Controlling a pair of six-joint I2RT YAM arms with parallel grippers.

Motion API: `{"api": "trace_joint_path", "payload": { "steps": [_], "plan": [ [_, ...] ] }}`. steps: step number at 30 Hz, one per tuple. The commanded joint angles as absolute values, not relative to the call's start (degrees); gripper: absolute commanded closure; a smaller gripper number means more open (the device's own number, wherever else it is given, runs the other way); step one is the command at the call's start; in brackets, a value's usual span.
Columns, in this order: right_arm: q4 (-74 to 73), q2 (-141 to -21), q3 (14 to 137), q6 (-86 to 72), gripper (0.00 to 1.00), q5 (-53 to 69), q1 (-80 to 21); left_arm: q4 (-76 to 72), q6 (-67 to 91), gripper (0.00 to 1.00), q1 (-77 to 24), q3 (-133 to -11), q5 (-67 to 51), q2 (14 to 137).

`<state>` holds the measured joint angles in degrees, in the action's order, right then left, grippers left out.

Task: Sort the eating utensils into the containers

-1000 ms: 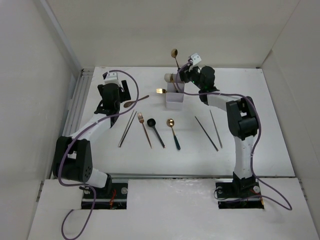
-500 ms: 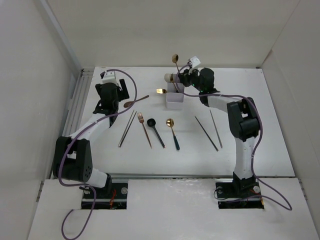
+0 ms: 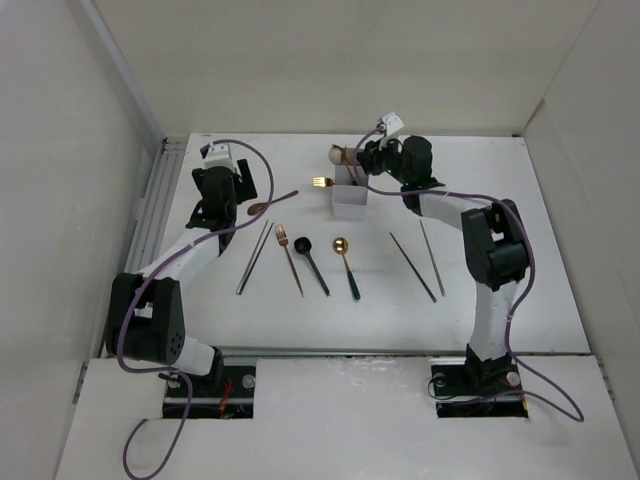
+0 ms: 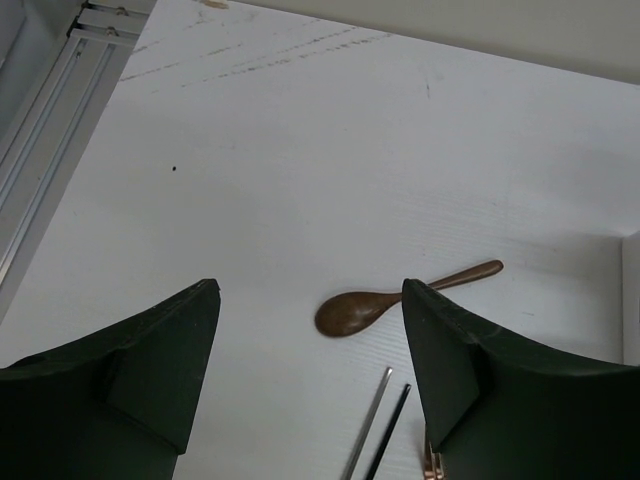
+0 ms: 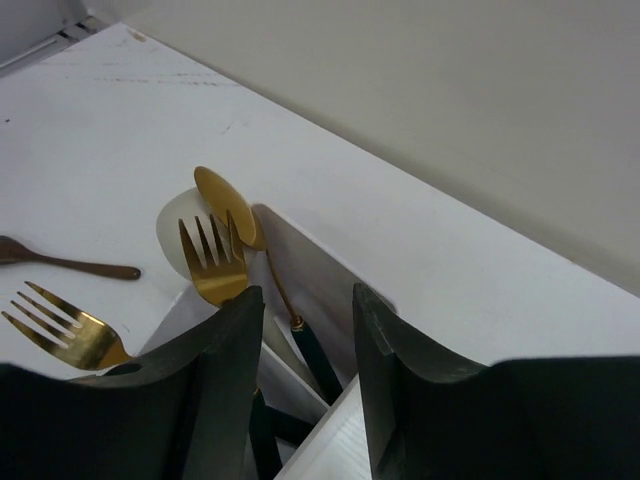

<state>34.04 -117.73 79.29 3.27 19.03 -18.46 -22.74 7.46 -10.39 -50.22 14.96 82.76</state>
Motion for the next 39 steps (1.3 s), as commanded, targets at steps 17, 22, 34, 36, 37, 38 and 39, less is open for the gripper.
{"api": "trace_joint_path", "payload": {
  "steps": [17,22,34,36,37,38,39],
  "plan": [
    [27.60,-98.35,79.36,3.25,0.29,21.26,-16.52,10.65,-31.62,0.39,-9.05,-83.20,-13.60,105.19],
    [26.98,-96.15,76.74,3.86,0.29,22.76,-15.21,27.66,-55.60,0.40,-8.87,-97.98,-22.76,116.08],
    [26.98,-88.78,69.17,5.71,0.29,24.26,-14.68,32.36,-51.52,0.38,-10.72,-105.73,-26.72,127.35],
    [26.98,-88.25,68.65,5.71,0.30,24.26,-14.68,30.59,-49.84,0.38,-10.72,-104.42,-25.33,128.14],
    [26.98,-87.63,68.64,5.71,0.30,24.78,-14.16,29.02,-48.18,0.38,-10.72,-104.41,-24.36,128.14],
    [26.98,-87.63,68.64,5.71,0.30,24.79,-14.15,29.00,-48.16,0.38,-10.72,-104.41,-23.65,128.84],
    [26.98,-87.02,68.64,6.32,0.30,25.31,-14.15,29.00,-48.16,0.38,-10.72,-104.41,-22.86,128.85]
  ]
}}
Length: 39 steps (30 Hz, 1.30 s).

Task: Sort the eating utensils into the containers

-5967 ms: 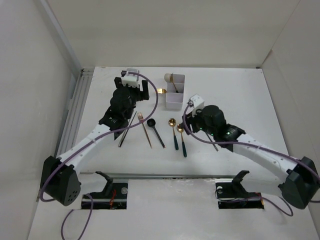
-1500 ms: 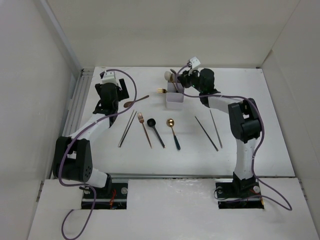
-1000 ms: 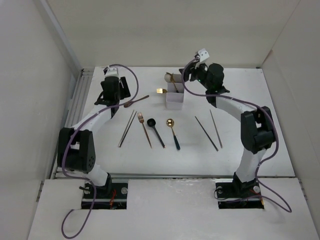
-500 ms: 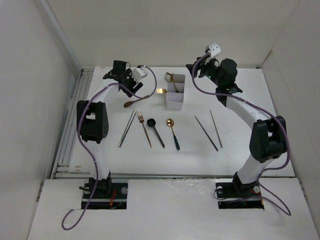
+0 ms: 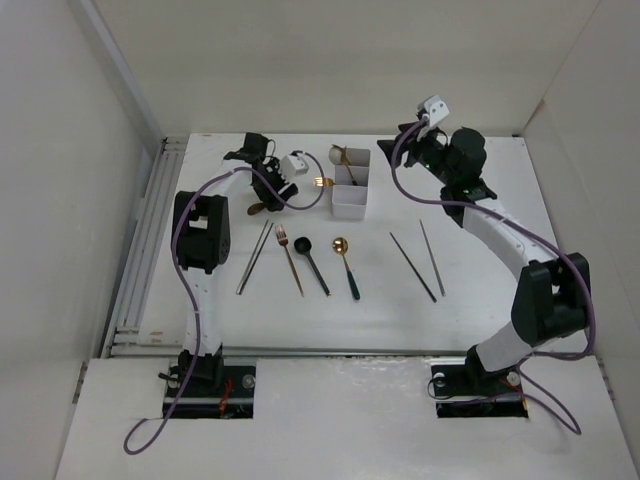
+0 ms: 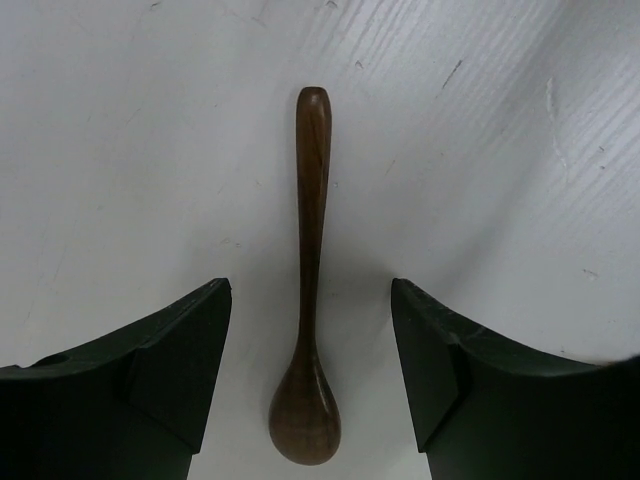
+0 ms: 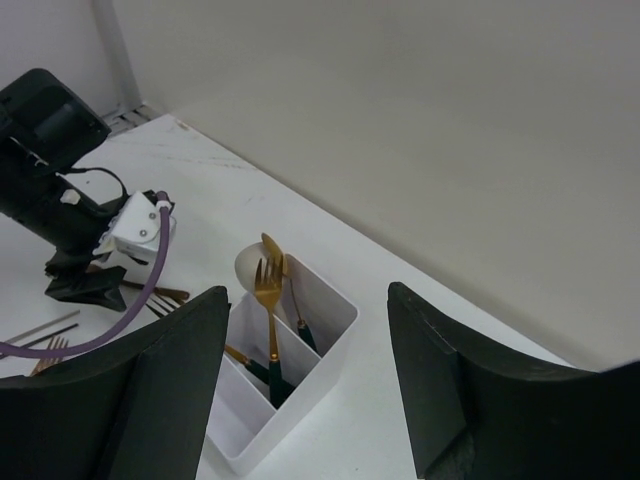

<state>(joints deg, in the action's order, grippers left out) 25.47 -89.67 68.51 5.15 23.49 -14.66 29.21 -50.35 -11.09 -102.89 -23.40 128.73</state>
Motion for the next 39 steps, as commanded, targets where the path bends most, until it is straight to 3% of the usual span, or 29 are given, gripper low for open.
{"api": "trace_joint_path", "payload": {
  "steps": [1,4,13,19,24,29,36,38,39],
  "plan": [
    [26.98,-87.01,68.03,6.33,0.30,25.31,-14.15,29.00,-48.16,0.38,-10.72,-104.41,-22.85,129.46],
    [26.98,-85.96,67.41,6.86,0.30,25.31,-14.15,29.00,-48.69,0.42,-10.72,-103.62,-21.80,129.98],
    [26.46,-83.58,65.65,7.99,0.30,25.32,-14.15,29.53,-53.16,0.84,-11.25,-103.01,-17.76,130.35],
    [26.46,-82.53,64.51,9.05,0.30,24.79,-14.15,30.06,-62.29,0.99,-11.25,-96.96,-12.49,126.31],
    [26.46,-81.47,63.98,9.58,0.30,24.26,-14.15,26.81,-80.54,1.00,-10.72,-84.41,-6.33,119.98],
    [26.46,-80.86,62.93,9.58,0.30,24.26,-14.15,26.28,-95.42,1.00,-8.44,-79.46,-6.15,114.62],
    [26.46,-79.28,61.88,9.58,0.30,23.74,-14.15,30.31,-103.60,1.00,-7.91,-77.17,-9.84,111.72],
    [26.46,-78.75,61.87,10.10,0.30,23.73,-14.15,31.29,-103.62,0.94,-7.91,-74.72,-10.55,110.66],
    [26.46,-78.75,61.27,10.11,0.30,23.73,-14.15,31.81,-103.62,0.82,-7.91,-74.01,-11.16,109.61]
  ]
}}
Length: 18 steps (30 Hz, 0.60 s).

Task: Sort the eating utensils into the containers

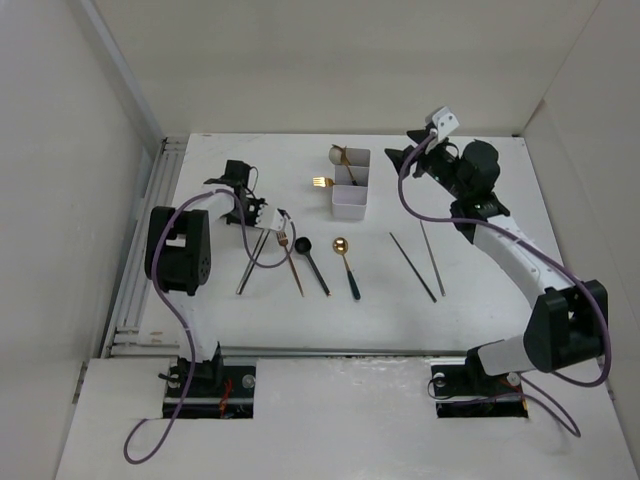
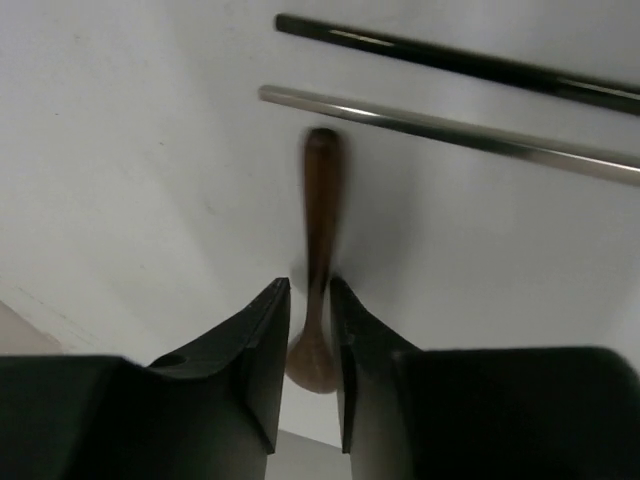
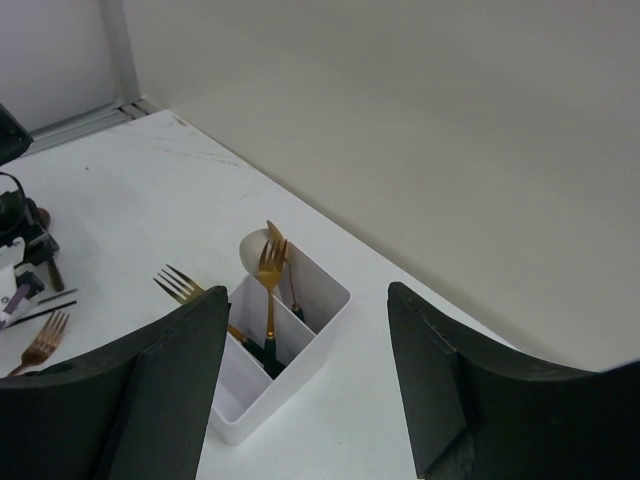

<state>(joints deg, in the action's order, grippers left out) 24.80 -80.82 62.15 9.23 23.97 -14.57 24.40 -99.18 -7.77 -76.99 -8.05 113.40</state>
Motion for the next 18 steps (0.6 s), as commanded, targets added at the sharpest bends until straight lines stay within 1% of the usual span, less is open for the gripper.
{"api": "trace_joint_path", "payload": {
  "steps": [1,3,4,5,7,9,10,11,12,13,14,15,16,17,18],
  "plan": [
    [26.46,-78.23,61.26,10.11,0.30,23.73,-14.15,32.51,-101.97,0.78,-7.30,-74.00,-12.21,109.08],
    [26.46,-77.70,60.73,10.11,0.30,23.73,-14.15,33.22,-98.98,0.67,-6.60,-74.00,-16.49,109.07],
    [26.46,-77.70,60.21,10.11,0.30,23.73,-14.15,33.22,-96.70,0.57,-5.81,-75.14,-18.35,108.46],
    [26.46,-77.70,60.21,10.11,0.30,23.73,-14.15,33.22,-93.90,0.53,-5.80,-76.19,-20.28,108.46],
    [26.46,-77.70,60.21,10.11,0.30,24.34,-14.15,32.44,-83.19,0.48,-4.31,-79.88,-25.82,108.46],
    [26.46,-77.70,60.21,10.11,0.30,24.87,-14.15,29.19,-74.92,0.47,-3.70,-81.82,-29.25,108.46],
    [26.46,-77.70,60.21,10.11,0.30,24.87,-14.15,27.70,-66.62,0.47,-3.69,-82.52,-31.96,108.46],
    [26.46,-77.70,60.21,10.11,0.30,24.87,-14.15,25.68,-61.84,0.47,-3.17,-83.14,-32.95,107.41],
    [26.46,-77.70,60.21,10.11,0.30,24.87,-14.15,19.83,-56.22,0.44,-3.16,-83.14,-32.96,106.71],
    [26.46,-77.70,60.21,10.11,0.30,24.87,-14.15,16.12,-49.38,0.44,-3.16,-81.93,-32.44,106.00],
    [26.46,-77.70,60.21,10.11,0.30,24.87,-14.15,12.52,-33.91,0.44,-3.16,-81.04,-30.34,104.34],
    [26.46,-77.70,60.21,10.11,0.30,24.87,-14.15,6.04,-25.31,0.44,-3.16,-79.90,-26.93,103.46],
    [26.46,-77.70,60.21,10.11,0.30,24.87,-14.15,4.59,-17.39,0.44,-3.16,-78.94,-22.54,102.66],
    [26.46,-77.70,60.21,10.11,0.30,23.48,-14.15,4.57,-10.01,0.53,-3.16,-78.23,-11.71,102.05],
    [25.93,-77.70,60.21,9.41,0.30,22.94,-14.15,6.05,2.86,0.57,-3.16,-78.22,-5.69,102.04]
  ]
}}
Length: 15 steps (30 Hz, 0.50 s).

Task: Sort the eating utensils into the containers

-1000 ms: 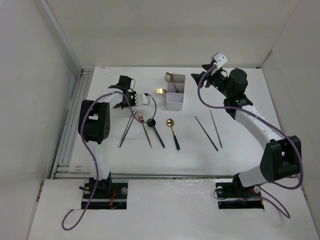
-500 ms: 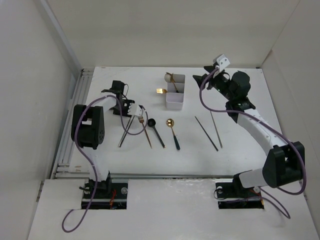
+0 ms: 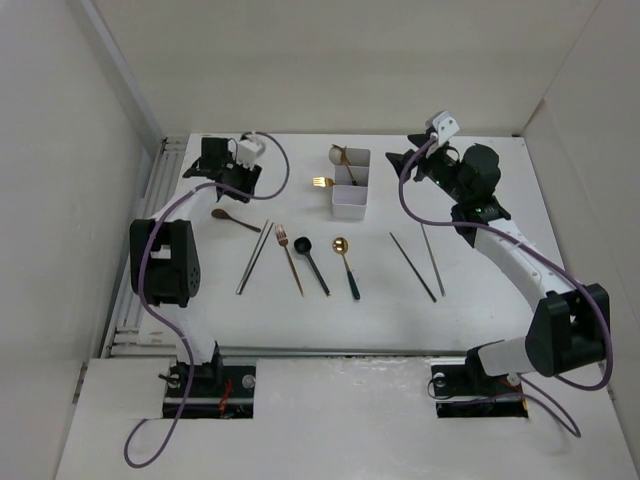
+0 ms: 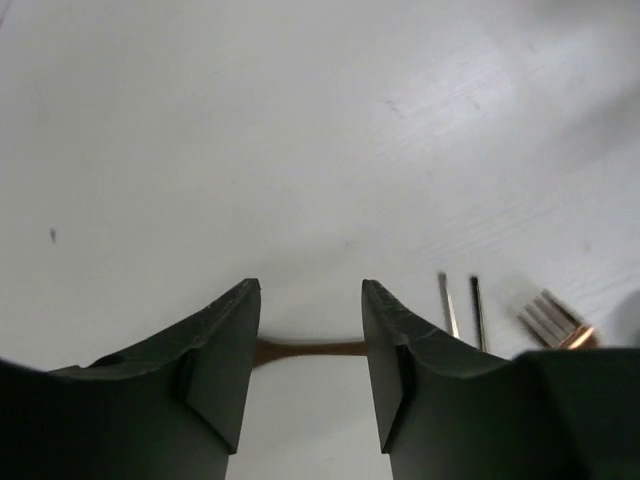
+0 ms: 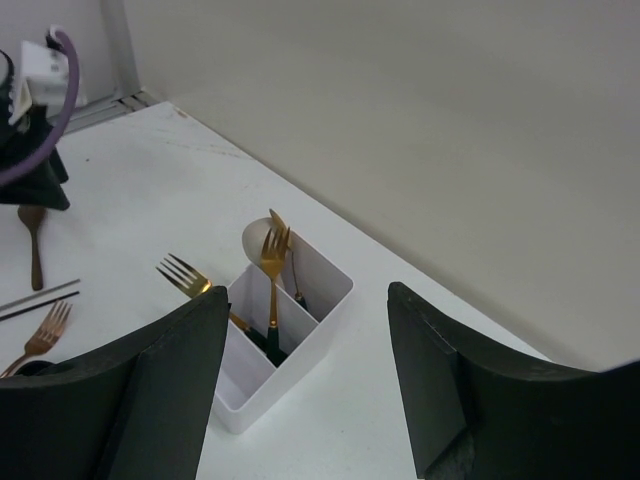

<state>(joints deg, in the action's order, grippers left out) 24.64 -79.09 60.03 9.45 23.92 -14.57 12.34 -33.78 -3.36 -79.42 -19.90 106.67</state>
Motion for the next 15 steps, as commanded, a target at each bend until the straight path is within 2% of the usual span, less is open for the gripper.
{"api": "trace_joint_path", "payload": {
  "steps": [1,5,9,15],
  "plan": [
    [25.93,-77.70,60.21,9.40,0.30,22.94,-14.15,13.20,8.03,0.59,-3.16,-78.92,-0.75,102.04],
    [25.93,-77.70,59.68,7.83,0.30,22.41,-14.15,31.35,21.69,0.61,-3.16,-87.34,3.87,107.57],
    [25.93,-77.70,59.68,7.82,0.30,23.12,-14.77,32.78,23.64,0.59,-6.85,-86.84,11.84,106.88],
    [25.93,-78.22,59.68,7.82,0.30,24.26,-15.29,34.72,26.10,0.55,-6.86,-88.86,11.87,111.88]
  ]
}}
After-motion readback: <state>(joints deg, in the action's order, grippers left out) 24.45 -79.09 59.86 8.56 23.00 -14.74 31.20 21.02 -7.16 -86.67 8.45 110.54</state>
